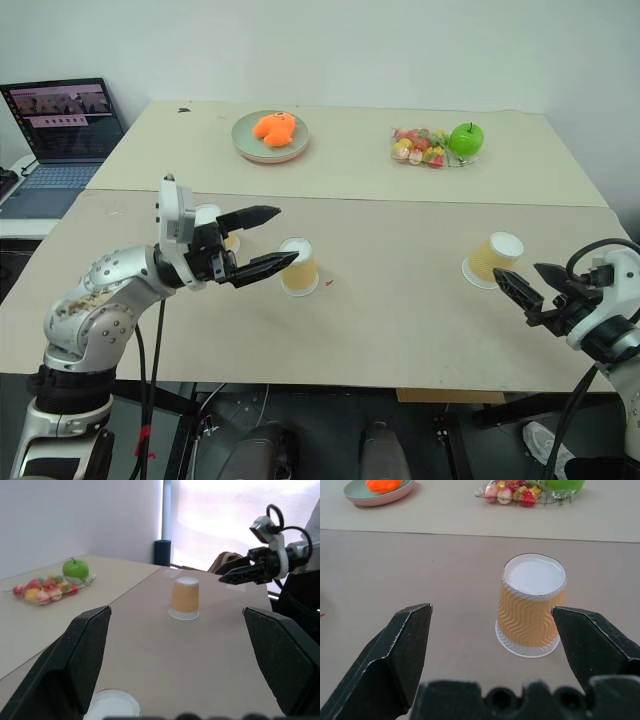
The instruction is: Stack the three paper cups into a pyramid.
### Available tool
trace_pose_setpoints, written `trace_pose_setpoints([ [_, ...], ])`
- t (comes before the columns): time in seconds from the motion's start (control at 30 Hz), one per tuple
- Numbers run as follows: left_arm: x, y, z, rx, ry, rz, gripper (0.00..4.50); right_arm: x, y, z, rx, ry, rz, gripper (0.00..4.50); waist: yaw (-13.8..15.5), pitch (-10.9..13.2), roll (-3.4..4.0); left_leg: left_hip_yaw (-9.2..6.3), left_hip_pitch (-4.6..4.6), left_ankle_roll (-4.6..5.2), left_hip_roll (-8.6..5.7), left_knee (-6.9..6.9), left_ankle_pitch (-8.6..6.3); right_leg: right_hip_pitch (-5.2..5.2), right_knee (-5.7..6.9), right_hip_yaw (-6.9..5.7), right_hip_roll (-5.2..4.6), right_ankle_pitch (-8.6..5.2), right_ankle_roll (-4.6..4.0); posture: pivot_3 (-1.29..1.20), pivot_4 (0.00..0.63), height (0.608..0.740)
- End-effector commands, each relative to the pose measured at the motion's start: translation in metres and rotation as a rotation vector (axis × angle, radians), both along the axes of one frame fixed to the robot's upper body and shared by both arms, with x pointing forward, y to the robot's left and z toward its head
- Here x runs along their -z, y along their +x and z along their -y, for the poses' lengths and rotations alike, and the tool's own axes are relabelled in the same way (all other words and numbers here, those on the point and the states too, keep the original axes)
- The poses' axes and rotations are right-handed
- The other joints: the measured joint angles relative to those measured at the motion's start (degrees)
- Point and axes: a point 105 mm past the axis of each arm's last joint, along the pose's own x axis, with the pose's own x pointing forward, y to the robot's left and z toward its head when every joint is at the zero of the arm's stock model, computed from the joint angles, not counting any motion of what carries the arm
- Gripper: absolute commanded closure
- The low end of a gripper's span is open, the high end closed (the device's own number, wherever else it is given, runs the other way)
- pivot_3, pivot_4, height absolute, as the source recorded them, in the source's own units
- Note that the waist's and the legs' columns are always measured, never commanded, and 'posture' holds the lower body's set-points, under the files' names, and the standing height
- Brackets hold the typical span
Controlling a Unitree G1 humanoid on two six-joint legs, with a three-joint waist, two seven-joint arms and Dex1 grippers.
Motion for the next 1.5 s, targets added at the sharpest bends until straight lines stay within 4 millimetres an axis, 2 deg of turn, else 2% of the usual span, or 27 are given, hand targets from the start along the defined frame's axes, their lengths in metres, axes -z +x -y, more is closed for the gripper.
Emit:
trace_pose_setpoints([
  [0.03, -0.01, -0.011, 0.01, 0.077, -0.001, 0.037, 0.0, -0.014, 0.0, 0.015, 0.063, -0.057, 0.062, 0.04, 0.01, 0.0, 0.0, 0.0, 0.0, 0.0, 0.0, 0.01, 0.0, 0.0, 0.0, 0.0, 0.0, 0.0, 0.0, 0.0, 0.15, 0.676],
  [0.2, -0.003, -0.009, 0.016, 0.104, 0.013, 0.024, 0.0, 0.002, 0.024, 0.018, 0.095, -0.06, 0.047, 0.04, -0.14, 0.0, -0.01, 0.02, 0.04, 0.0, 0.0, 0.03, 0.0, 0.03, 0.04, 0.01, 0.0, 0.01, -0.01, 0.0, 0.15, 0.676],
  [0.37, 0.001, -0.009, 0.018, 0.102, 0.01, 0.015, 0.0, 0.01, 0.035, 0.015, 0.054, -0.039, 0.029, 0.04, -0.16, 0.01, 0.0, 0.01, 0.03, -0.01, 0.0, 0.0, 0.01, 0.01, 0.03, 0.0, 0.01, 0.0, -0.01, 0.0, 0.15, 0.676],
  [0.67, 0.001, -0.009, 0.013, 0.062, -0.005, 0.006, 0.0, 0.008, 0.047, 0.024, 0.06, -0.044, 0.036, 0.04, 0.14, 0.01, 0.0, 0.02, 0.01, 0.01, 0.0, 0.04, 0.0, 0.0, 0.04, 0.01, 0.0, 0.0, 0.0, 0.0, 0.15, 0.676],
  [1.13, 0.001, -0.009, 0.007, -0.003, -0.018, 0.004, 0.0, 0.005, 0.08, 0.013, -0.014, -0.061, 0.046, 0.04, -0.09, 0.01, 0.0, 0.03, 0.01, 0.0, 0.0, 0.04, 0.0, 0.0, 0.03, 0.02, 0.0, 0.0, -0.01, 0.0, 0.15, 0.676],
  [1.47, 0.0, -0.009, -0.007, -0.095, -0.034, 0.003, 0.0, 0.002, 0.096, 0.008, -0.05, -0.065, 0.061, 0.04, -0.25, 0.01, 0.01, 0.04, 0.0, -0.01, 0.0, 0.03, 0.01, 0.0, 0.02, 0.02, 0.0, 0.0, -0.01, 0.0, 0.15, 0.676],
  [1.5, 0.001, -0.009, -0.01, -0.107, -0.035, 0.0, 0.0, 0.001, 0.097, 0.007, -0.055, -0.06, 0.067, 0.29, -0.31, 0.01, 0.01, 0.03, 0.0, -0.01, 0.0, 0.03, 0.01, -0.01, 0.03, 0.02, 0.0, 0.0, -0.01, 0.0, 0.15, 0.676],
])
